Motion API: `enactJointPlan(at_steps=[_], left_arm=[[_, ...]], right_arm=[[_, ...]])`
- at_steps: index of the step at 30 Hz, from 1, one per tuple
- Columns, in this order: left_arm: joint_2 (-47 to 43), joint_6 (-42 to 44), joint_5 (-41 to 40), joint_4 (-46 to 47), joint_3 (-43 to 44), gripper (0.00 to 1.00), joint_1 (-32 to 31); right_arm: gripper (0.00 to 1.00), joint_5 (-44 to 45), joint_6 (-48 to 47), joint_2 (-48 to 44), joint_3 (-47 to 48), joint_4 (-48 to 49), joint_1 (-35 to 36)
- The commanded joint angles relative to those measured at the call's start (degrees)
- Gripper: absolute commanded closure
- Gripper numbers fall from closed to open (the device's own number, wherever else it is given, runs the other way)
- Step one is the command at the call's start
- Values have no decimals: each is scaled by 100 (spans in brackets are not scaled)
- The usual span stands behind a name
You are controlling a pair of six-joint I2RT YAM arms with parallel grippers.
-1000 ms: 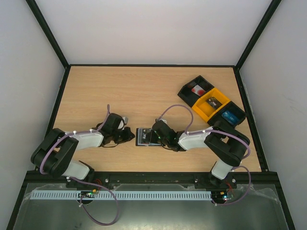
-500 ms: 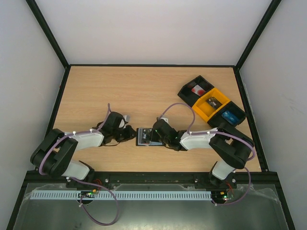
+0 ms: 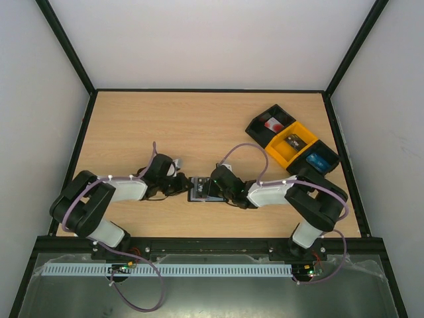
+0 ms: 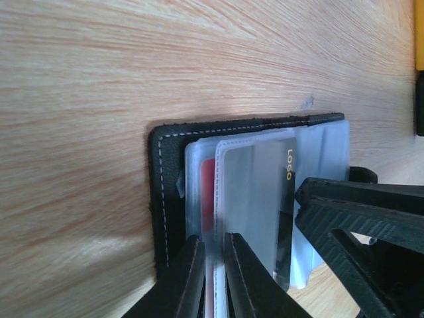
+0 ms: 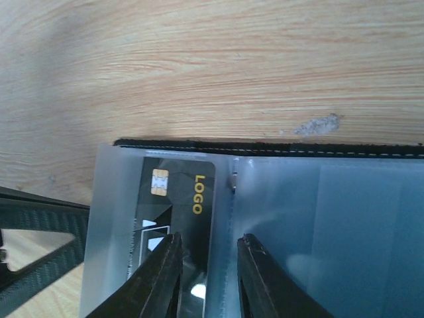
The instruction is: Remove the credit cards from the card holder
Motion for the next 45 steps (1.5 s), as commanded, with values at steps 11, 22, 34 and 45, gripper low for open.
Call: enactJointPlan(at_steps=[11,22,34,45], left_arm=[[164,189,-390,-303,69,89,-39],[151,241,-583,-471,63,89,-48],[174,304,-780,-732,158,89,-48],[194,311,-798,-779,210,89,-48]], right_arm=[[87,-54,-63,245,-121,251,0],[98,25,-146,148,-147,258,-61],[98,-79,-164,-187,-486,339,-343],[79,-427,-167,-124,-439,466,-355]])
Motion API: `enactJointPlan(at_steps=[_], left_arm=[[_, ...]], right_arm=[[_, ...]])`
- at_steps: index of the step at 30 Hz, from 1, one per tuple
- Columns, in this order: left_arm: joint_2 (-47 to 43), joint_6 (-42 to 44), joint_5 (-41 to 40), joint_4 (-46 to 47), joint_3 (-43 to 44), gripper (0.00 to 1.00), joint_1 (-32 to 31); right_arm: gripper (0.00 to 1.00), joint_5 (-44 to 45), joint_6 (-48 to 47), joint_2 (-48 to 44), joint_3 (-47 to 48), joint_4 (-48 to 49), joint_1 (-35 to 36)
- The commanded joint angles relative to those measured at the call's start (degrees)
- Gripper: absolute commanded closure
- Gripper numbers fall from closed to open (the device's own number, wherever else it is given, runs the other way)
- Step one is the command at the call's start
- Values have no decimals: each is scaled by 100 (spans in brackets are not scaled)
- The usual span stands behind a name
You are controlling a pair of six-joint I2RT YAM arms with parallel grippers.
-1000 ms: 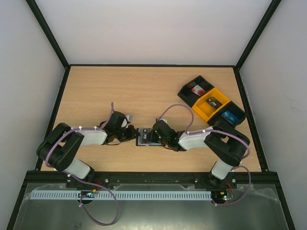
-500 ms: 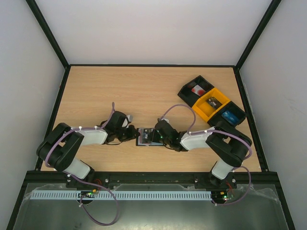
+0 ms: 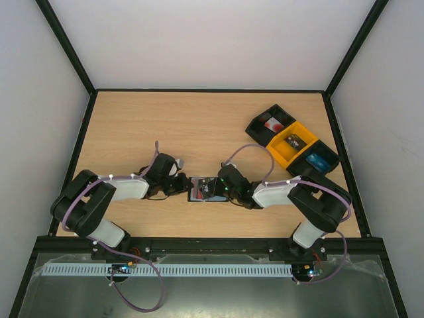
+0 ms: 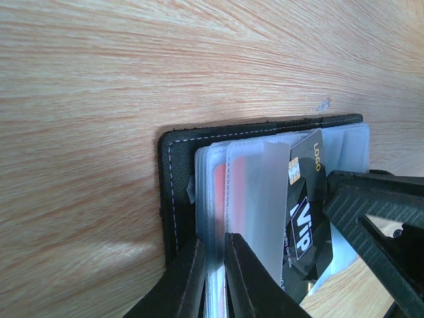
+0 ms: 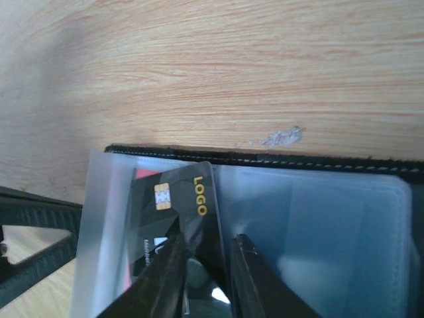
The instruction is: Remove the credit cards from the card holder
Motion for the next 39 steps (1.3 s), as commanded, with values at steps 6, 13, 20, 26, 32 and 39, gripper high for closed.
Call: enactJointPlan(at_steps=[6,13,20,26,32,39], left_arm=[[38,97,-417,-426,-2,89,1],[120,56,-353,-330,-14,89,-10],[45,46,-392,-364,-47,89,-12],[58,56,-413,-379,-40,89,-13],[74,97,-474,-437,-43,89,-13],[-17,112,-519,-528,-14,89,-13]], right_arm=[[72,-590,-94,-19,-130,186,-203],[75,-954,66,70,-279,582,-321],[79,-1203,122,341,-269,786,-360],[96,-1110,124,180,-323,761,-434],[98,-962,105,-110,-515,710,-497],[98,-958,68,-336,-616,594,-545]])
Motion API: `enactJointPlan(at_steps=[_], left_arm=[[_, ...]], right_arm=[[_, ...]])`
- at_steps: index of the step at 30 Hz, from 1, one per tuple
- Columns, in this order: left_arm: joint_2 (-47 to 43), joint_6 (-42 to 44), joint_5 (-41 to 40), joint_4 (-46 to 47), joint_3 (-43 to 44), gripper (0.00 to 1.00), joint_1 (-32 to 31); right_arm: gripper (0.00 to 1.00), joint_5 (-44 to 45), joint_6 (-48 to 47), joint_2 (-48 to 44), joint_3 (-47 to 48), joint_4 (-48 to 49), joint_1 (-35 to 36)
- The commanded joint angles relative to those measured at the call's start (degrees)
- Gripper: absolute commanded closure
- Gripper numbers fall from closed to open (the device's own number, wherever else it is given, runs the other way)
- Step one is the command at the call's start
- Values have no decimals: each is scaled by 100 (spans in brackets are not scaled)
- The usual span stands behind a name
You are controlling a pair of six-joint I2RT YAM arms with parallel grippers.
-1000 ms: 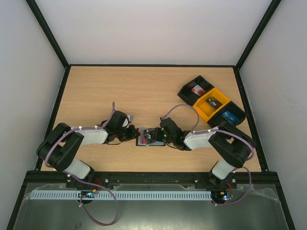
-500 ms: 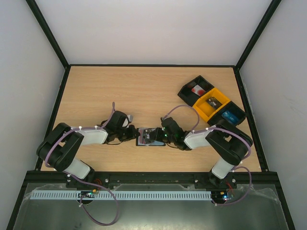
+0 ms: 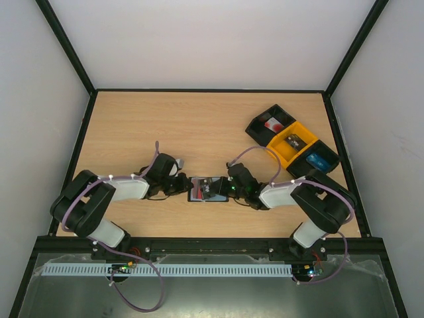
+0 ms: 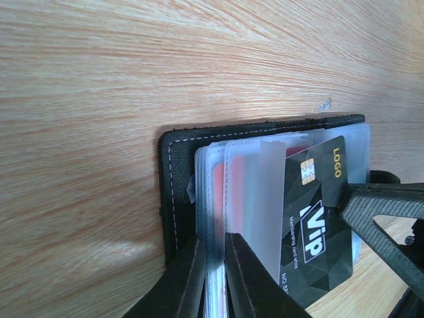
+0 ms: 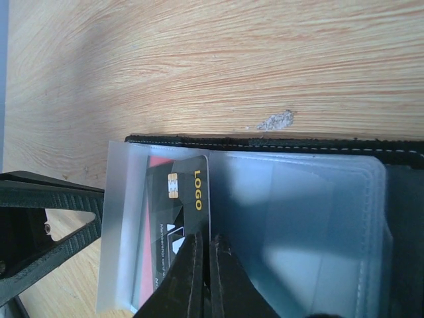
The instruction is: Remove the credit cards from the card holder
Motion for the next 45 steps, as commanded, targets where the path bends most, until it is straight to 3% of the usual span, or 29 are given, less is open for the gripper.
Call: enactJointPlan(at_steps=[1,5,9,15,19,31,40,45], left_arm=[[-34,132,-466,-476,-30,89,18],[-225,195,-500,-582,19,86,14],[-599,253,-560,-980,200,77,18],[-1310,378,-1006,-1581,504,46,13],[-1664,603,-663,-1757,727,33,13],[-2236,888,1697,-958,630,29,145],[-2112,1105,1720,-1100,669,29,194],[-2035,857,2075,-612,475,29,198]], right_arm=[[98,179,-88,-250,-115,-281,-44],[98,224,-185,-389,-28,-635,-46],[98,233,-271,-755,-95,-853,-53],[98,217,-686,-1356,33,-1486,-51],[98,59,-978,-1731,189,-1844,-52],[98,-786,-1024,-2710,344,-1934,-49],[98,-1556,-817,-2922,349,-1451,-50],[98,-1794,-716,-2867,333,-1181,-51]])
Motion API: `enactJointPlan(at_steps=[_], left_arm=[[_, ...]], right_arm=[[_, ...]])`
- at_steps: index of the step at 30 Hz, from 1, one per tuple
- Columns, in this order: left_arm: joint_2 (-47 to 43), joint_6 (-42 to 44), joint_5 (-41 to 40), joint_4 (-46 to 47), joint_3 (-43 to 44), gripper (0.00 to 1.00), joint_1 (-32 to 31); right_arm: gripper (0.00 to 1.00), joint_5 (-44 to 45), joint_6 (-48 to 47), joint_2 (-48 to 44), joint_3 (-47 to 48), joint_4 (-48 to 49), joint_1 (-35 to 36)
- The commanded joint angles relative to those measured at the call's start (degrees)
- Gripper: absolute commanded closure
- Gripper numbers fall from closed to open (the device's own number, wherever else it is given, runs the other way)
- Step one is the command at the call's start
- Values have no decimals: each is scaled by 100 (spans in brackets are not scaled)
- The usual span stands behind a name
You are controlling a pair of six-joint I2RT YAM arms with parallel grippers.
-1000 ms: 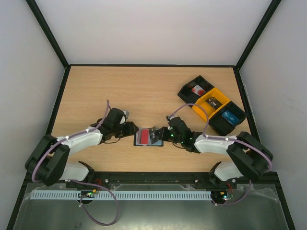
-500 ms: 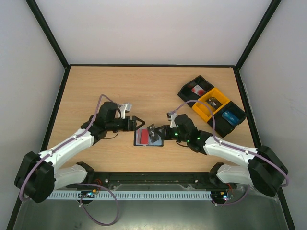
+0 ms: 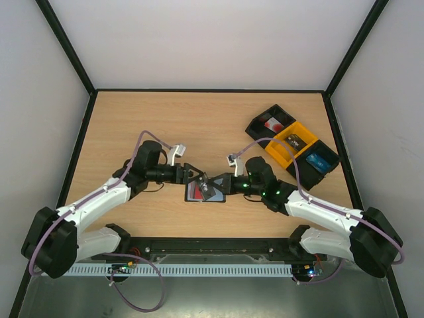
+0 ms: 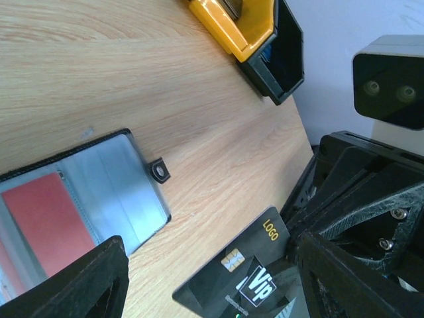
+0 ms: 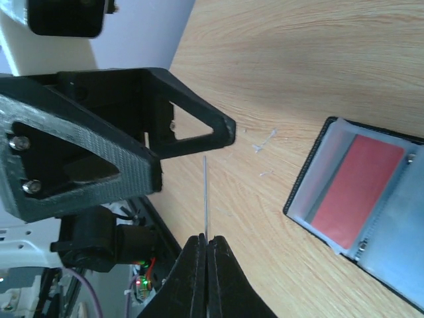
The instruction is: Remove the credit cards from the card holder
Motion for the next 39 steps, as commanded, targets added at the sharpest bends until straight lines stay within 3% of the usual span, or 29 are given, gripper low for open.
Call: enactJointPlan(at_steps=[1,5,11,13,20,26,30,35,39], left_arm=[[95,-173,616,601,-228,30,36],[195,-446,1035,983,-398,43,36],[74,-894,1193,1417,-598,89,36],[55,-1184,1251,1754,-704,97,36],[67,-1839,1350,2619,-992,98,36],[5,-1906,1278,2697,-1002,98,45],[-58,-2007,1126,2789,-1021,98,53],[-55,-2784,984,3812,-1268,98,56],[-10,-3094,748,4183,-1344,98,55]], right_arm=[[98,-400,172,-5,127,479,-27],[98,-532,291,55,116,718,-21],[98,-438,294,147,116,740,-29],[98,-396,357,178,112,761,-21],[93,-52,622,68,-58,905,-28],[58,595,981,-234,-267,774,-38],[41,711,1601,-449,-575,1219,-33],[29,715,2168,-489,-911,1821,-36],[26,764,2664,-484,-1180,2476,-37]])
